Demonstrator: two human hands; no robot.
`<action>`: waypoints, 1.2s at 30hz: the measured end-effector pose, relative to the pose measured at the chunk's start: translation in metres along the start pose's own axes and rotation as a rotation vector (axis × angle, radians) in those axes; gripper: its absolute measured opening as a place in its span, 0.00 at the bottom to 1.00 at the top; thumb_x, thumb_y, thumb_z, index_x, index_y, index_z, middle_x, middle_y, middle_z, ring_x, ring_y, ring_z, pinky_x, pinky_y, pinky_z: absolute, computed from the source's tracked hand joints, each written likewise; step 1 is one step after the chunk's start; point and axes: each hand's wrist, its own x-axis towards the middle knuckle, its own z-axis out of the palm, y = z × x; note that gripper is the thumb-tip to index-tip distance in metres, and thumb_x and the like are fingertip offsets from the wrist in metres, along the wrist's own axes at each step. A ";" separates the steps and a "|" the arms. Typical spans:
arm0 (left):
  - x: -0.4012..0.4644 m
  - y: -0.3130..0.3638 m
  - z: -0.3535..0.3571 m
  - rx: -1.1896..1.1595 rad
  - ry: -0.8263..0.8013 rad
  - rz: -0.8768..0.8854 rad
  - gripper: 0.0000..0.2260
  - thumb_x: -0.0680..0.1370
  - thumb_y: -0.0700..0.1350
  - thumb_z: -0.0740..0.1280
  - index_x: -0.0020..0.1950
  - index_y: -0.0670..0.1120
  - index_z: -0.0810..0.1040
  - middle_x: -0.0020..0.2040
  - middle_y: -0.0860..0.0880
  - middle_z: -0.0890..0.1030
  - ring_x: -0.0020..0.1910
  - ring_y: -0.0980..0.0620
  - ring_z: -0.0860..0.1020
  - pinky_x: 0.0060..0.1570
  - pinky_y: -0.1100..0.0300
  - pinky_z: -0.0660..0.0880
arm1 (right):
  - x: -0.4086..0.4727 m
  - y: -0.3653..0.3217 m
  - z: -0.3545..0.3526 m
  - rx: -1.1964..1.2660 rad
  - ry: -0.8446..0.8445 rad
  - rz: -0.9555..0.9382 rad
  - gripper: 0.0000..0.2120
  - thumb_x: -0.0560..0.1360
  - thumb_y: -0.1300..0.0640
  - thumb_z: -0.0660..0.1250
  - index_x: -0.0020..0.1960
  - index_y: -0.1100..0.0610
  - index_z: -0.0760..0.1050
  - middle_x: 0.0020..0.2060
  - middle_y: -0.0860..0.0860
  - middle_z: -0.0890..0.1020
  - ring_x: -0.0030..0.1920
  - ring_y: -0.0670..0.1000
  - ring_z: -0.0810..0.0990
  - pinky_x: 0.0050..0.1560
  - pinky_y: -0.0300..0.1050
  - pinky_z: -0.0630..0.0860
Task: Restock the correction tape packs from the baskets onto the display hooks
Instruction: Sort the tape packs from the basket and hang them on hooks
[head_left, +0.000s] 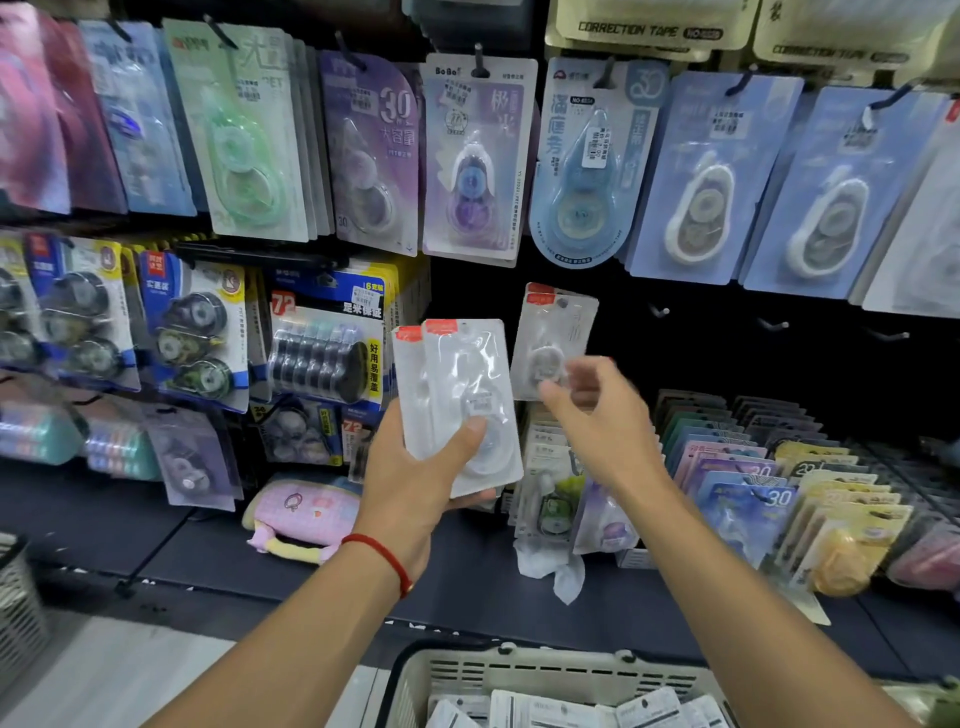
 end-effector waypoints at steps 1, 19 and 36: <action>0.000 0.000 0.001 0.016 -0.011 0.005 0.21 0.75 0.48 0.78 0.66 0.55 0.78 0.58 0.51 0.86 0.54 0.46 0.87 0.40 0.44 0.85 | -0.001 -0.002 0.001 0.064 -0.146 -0.012 0.15 0.78 0.40 0.71 0.62 0.45 0.78 0.57 0.42 0.83 0.57 0.41 0.81 0.63 0.50 0.80; 0.002 -0.002 -0.001 -0.027 -0.007 -0.032 0.20 0.74 0.38 0.69 0.60 0.59 0.79 0.51 0.56 0.86 0.48 0.50 0.87 0.37 0.47 0.84 | -0.002 0.007 0.003 0.454 0.092 0.074 0.08 0.79 0.55 0.71 0.57 0.49 0.76 0.50 0.41 0.83 0.44 0.33 0.82 0.36 0.27 0.75; 0.003 -0.010 0.008 0.133 -0.004 0.035 0.17 0.79 0.39 0.75 0.63 0.54 0.76 0.52 0.48 0.87 0.42 0.50 0.86 0.29 0.58 0.78 | -0.005 0.003 0.001 0.173 -0.171 0.023 0.19 0.78 0.38 0.69 0.64 0.47 0.78 0.56 0.43 0.84 0.57 0.45 0.83 0.60 0.49 0.81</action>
